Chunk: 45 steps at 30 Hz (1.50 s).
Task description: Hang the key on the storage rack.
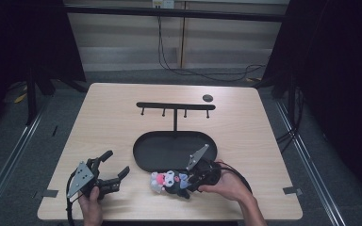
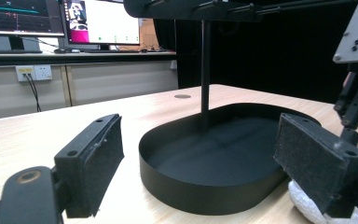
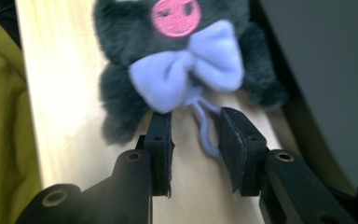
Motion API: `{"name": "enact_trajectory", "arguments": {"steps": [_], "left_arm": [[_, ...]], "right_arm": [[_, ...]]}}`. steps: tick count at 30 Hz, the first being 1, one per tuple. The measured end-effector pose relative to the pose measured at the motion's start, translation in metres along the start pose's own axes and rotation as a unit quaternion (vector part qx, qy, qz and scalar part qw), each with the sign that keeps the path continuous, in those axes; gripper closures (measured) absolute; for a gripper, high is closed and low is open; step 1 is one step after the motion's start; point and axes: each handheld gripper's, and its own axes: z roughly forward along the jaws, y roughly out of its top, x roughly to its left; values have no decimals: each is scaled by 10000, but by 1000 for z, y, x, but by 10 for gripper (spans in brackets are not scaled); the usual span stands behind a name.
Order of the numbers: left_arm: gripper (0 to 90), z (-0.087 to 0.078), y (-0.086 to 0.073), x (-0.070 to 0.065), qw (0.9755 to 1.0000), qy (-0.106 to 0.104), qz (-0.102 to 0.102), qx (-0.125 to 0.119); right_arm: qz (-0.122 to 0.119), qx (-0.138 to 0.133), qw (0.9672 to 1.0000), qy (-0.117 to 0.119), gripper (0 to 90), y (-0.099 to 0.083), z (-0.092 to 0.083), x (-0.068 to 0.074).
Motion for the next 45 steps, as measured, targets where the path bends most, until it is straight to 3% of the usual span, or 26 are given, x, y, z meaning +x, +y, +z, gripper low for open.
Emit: {"name": "enact_trajectory", "arguments": {"steps": [5, 9, 15, 17, 23, 30, 37, 40, 45], "left_arm": [[152, 0, 0, 0, 10000, 0, 0, 1], [152, 0, 0, 0, 10000, 0, -1, 0], [152, 0, 0, 0, 10000, 0, -1, 0], [152, 0, 0, 0, 10000, 0, 1, 1], [153, 0, 0, 0, 10000, 0, 0, 1], [152, 0, 0, 0, 10000, 1, -1, 0], [152, 0, 0, 0, 10000, 0, 0, 1], [152, 0, 0, 0, 10000, 0, 1, 1], [152, 0, 0, 0, 10000, 3, 17, 6]], "right_arm": [[-35, -12, 10000, 75, 655, 0, -5, 8], [8, -183, 9998, -40, 651, 2, -15, 5], [-44, 241, 9997, 64, 592, 8, -8, -8], [-49, 259, 9996, 95, 578, 11, -6, -11], [-119, 451, 9982, 387, 599, 17, -1, -19], [-192, 724, 9961, 465, 635, 23, 3, -21], [-227, 758, 9958, 467, 627, 26, 7, -23], [-207, 709, 9962, 459, 581, 26, 7, -25], [-164, 688, 9956, 609, 548, 26, 7, -27]]}}
